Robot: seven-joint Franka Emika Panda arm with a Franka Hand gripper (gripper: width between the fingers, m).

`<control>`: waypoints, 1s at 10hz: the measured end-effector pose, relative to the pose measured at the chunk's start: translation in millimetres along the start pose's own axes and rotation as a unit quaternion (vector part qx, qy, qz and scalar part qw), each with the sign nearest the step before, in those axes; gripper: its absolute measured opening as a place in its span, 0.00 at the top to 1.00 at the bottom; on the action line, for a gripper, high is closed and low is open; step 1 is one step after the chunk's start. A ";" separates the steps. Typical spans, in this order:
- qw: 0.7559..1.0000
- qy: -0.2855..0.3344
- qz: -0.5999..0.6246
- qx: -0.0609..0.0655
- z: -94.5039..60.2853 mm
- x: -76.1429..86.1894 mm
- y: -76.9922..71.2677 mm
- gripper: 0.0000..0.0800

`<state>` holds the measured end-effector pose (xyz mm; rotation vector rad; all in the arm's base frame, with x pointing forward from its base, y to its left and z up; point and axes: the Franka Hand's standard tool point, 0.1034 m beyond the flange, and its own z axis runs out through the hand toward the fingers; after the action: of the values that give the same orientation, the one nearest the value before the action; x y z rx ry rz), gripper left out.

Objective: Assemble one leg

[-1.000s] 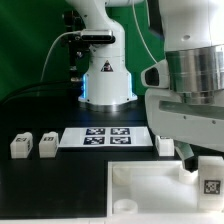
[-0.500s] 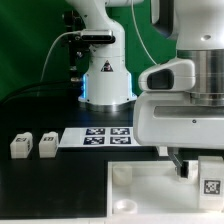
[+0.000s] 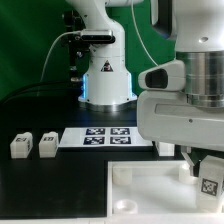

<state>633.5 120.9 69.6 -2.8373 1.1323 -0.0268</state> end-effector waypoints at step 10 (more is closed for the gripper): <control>0.907 -0.057 0.416 0.044 4.3 -4.7 -1.4 0.34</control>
Offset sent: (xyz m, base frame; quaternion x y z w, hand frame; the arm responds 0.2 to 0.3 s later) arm 0.0300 0.0130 -0.0018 0.1941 -0.1208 0.6371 0.7361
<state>631.2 125.4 65.5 -2.0218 2.1192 0.1369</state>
